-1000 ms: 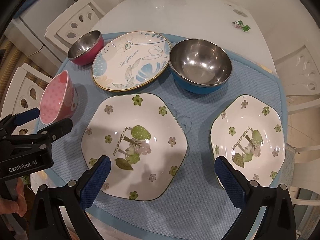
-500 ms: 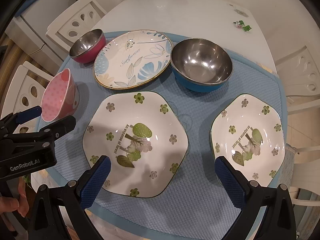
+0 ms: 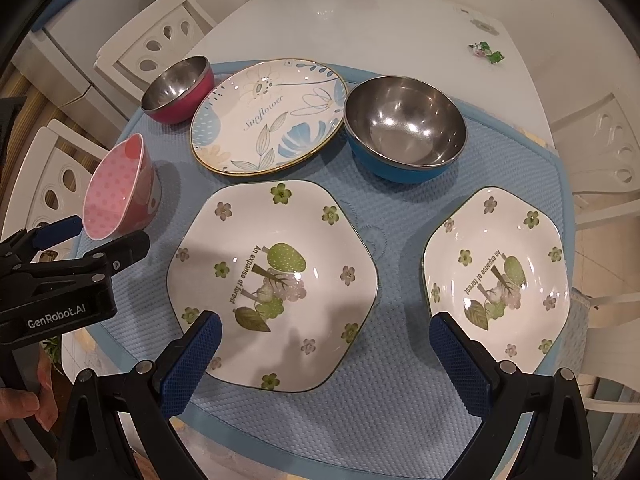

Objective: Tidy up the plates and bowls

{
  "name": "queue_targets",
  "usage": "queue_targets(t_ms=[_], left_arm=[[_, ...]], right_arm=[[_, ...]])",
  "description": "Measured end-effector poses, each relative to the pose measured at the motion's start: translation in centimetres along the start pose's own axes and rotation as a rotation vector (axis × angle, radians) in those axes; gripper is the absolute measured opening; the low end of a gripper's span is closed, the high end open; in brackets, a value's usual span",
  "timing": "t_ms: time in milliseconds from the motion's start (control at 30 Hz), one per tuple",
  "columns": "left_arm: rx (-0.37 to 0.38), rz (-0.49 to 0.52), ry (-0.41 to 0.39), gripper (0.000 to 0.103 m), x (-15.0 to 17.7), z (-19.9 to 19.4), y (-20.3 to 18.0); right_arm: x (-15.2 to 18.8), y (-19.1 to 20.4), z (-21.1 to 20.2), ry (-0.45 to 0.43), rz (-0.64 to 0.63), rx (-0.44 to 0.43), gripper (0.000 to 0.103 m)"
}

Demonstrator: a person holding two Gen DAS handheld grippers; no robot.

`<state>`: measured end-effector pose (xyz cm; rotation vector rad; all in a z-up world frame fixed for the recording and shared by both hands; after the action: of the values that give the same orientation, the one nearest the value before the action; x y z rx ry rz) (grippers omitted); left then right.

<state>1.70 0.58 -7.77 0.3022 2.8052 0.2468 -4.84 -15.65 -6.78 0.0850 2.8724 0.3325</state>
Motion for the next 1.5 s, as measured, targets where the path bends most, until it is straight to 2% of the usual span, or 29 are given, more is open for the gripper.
queue_targets(t_ms=[1133, 1233, 1333, 1500], left_arm=[[0.021, -0.017, 0.04, 0.102, 1.5, 0.4, -0.7], [0.025, -0.035, 0.063, 0.102, 1.7, 0.6, -0.6], [0.026, -0.059, 0.077, 0.102, 1.3, 0.9, -0.2], [0.072, -0.131, 0.082, 0.102, -0.9, 0.4, 0.0]], right_arm=[[1.5, -0.4, 0.8, 0.045, -0.006, 0.018, 0.103], [1.4, -0.4, 0.8, 0.049, -0.017, 0.027, 0.103], [0.8, -0.2, 0.7, 0.049, -0.029, 0.017, 0.103], [-3.2, 0.6, -1.9, -0.009, -0.112, 0.005, 0.103]])
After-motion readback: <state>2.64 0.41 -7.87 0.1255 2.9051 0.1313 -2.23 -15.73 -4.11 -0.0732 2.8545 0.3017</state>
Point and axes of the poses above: each gripper's, at about its wrist camera, not at the fingertips, and z roughly the way its jaws point, y to its left, x to its underside, the point moved 8 cm from there along z, roughly the way its jaws point, and after that the axes turned 10 degrees about -x, right-handed, at the moved point
